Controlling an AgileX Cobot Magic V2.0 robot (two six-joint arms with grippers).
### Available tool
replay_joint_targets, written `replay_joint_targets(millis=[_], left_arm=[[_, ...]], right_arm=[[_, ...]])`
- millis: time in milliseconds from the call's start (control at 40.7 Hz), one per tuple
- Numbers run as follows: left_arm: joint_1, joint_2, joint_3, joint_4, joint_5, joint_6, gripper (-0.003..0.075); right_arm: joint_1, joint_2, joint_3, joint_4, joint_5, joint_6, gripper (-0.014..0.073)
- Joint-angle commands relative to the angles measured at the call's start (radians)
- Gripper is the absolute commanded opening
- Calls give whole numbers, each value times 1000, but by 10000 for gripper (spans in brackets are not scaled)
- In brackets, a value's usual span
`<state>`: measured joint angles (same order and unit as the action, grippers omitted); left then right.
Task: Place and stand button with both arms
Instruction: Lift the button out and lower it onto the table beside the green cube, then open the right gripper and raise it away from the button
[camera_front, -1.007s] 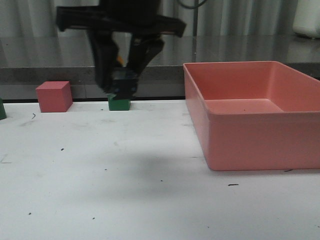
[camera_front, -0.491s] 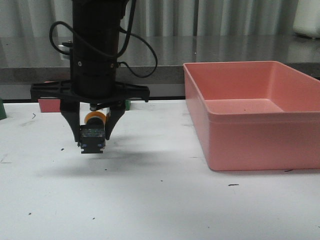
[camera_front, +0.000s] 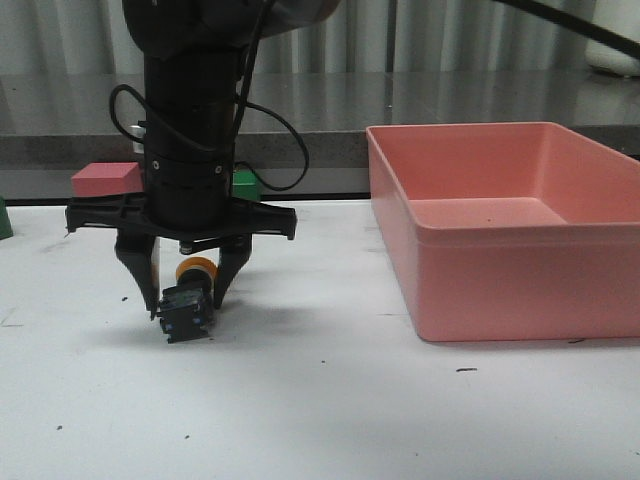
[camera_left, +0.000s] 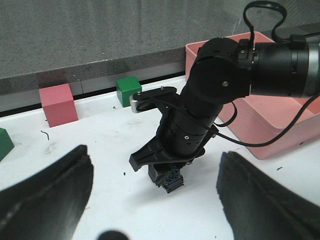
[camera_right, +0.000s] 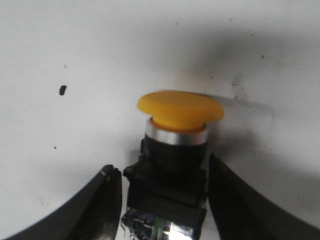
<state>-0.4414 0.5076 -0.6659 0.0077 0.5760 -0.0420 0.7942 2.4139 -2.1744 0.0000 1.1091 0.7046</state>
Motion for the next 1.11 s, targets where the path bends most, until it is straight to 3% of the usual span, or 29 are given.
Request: replay_joint_targets(millis=[0,123,270,639,810,1081], left_arm=[[-7,10,-37,-8,-81,0,511],[-7,10,-37,-8,-81,0,511],[-7,10,-37,-8,-81,0,511],[-7,10,-37,-8,-81,0,511],[-7,10,-37,-8,-81,0,511],[-7,10,-37,-8,-81,0,511]], right_arm=[[-2,-76,-35,-6,-20,-1,482],[-3,-108,-35,-12,-31,-29,481],[-3,-192,-35,-35,-7,-176,481],[-3,-509,97,33,136,-810,480],[-3,-662,229,70,112,-832,480],[-3,-948,552,68,-58,-831,480]])
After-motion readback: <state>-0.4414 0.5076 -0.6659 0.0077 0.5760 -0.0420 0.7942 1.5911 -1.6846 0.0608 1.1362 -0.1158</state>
